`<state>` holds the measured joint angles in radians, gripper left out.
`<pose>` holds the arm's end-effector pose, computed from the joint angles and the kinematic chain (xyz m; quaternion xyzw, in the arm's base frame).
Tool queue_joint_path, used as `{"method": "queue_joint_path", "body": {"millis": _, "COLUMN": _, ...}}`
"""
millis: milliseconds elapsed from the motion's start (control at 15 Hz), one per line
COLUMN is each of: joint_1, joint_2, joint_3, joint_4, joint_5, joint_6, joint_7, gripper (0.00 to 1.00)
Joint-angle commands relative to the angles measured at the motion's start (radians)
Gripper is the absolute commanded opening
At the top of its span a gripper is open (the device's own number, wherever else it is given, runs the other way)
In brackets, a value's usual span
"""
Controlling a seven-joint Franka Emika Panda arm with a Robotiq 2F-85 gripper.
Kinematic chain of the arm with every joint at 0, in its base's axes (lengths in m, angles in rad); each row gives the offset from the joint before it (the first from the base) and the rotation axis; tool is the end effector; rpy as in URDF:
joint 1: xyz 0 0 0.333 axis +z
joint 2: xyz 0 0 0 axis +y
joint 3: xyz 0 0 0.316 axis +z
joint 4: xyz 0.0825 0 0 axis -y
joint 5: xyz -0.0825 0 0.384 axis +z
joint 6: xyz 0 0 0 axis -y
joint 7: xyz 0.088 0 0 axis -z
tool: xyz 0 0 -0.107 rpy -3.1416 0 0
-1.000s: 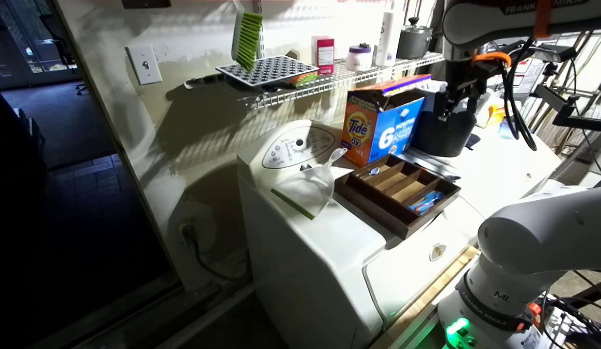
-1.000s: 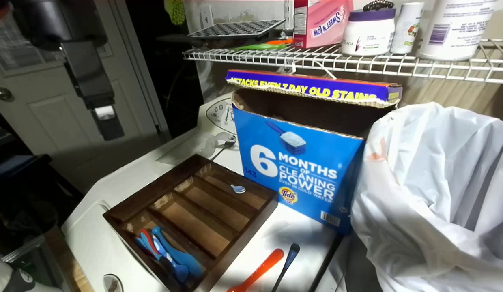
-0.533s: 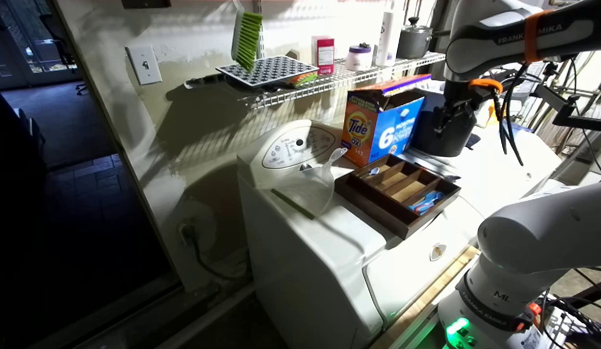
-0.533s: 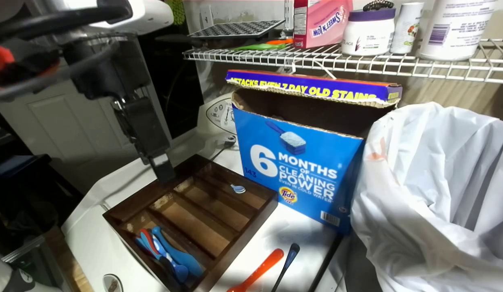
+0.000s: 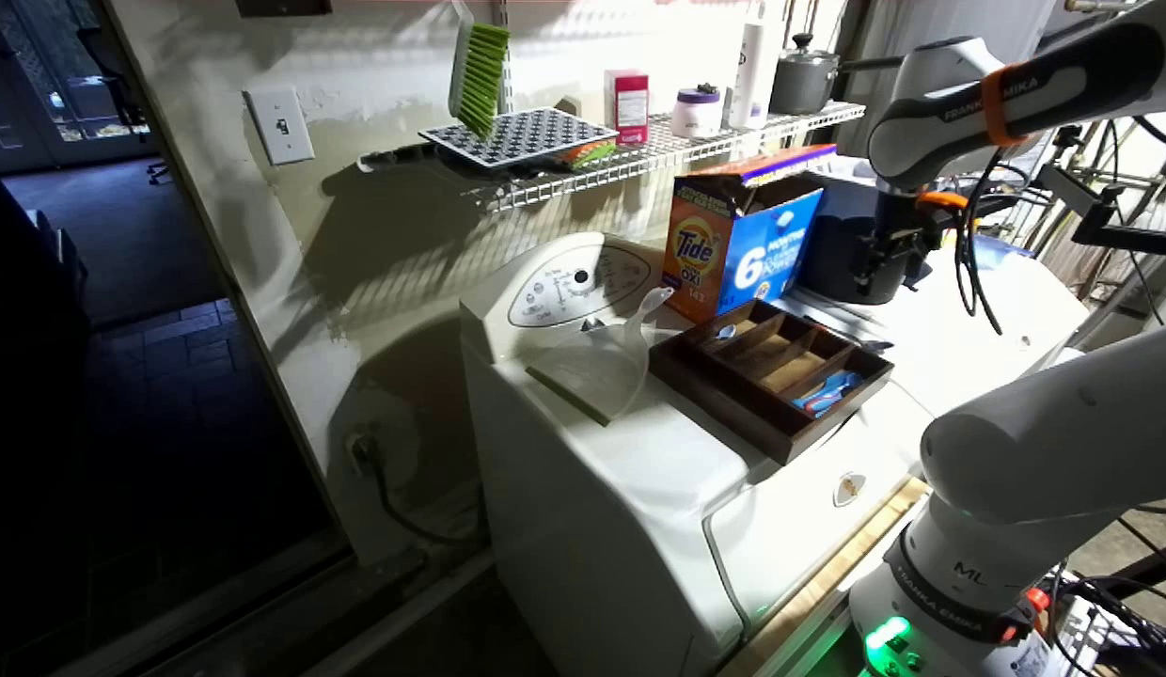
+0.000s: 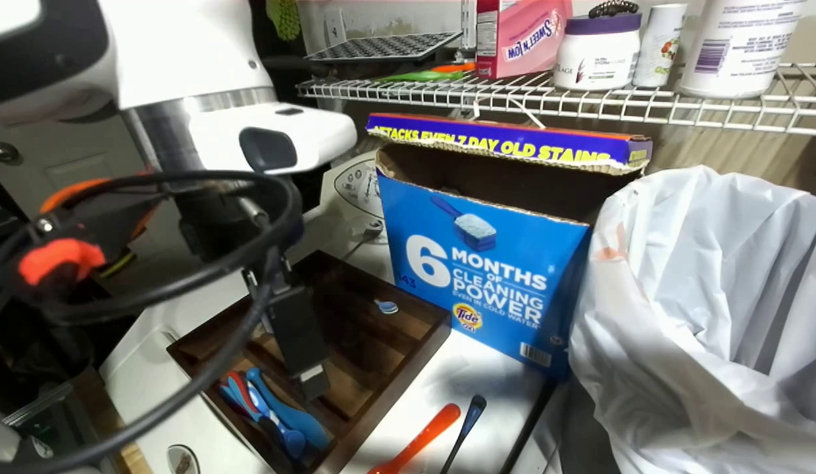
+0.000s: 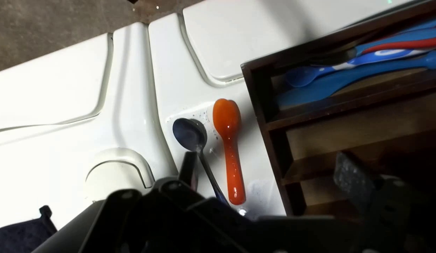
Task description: Put the spoons in the cutlery rack
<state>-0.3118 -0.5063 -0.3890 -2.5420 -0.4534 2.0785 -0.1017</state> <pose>0.2898 -0.2753 0.4337 0.9801 -0.1672 -0.0252 0.1042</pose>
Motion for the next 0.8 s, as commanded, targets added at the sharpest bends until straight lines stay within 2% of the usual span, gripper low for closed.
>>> {"method": "queue_joint_path", "body": {"millis": 0, "joint_1": -0.034, "joint_2": 0.029, "joint_3": 0.025, "joint_4": 0.003, "joint_5": 0.016, "joint_6": 0.006, "joint_7": -0.012, "gripper": 1.00}}
{"method": "queue_joint_path", "body": {"millis": 400, "joint_1": -0.041, "joint_2": 0.069, "joint_3": 0.023, "joint_4": 0.015, "joint_5": 0.016, "joint_6": 0.015, "joint_7": -0.014, "gripper": 1.00}}
{"method": "queue_joint_path", "body": {"millis": 733, "joint_1": -0.044, "joint_2": 0.146, "joint_3": -0.016, "joint_4": 0.032, "joint_5": 0.021, "joint_6": 0.124, "joint_7": -0.069, "gripper": 1.00}}
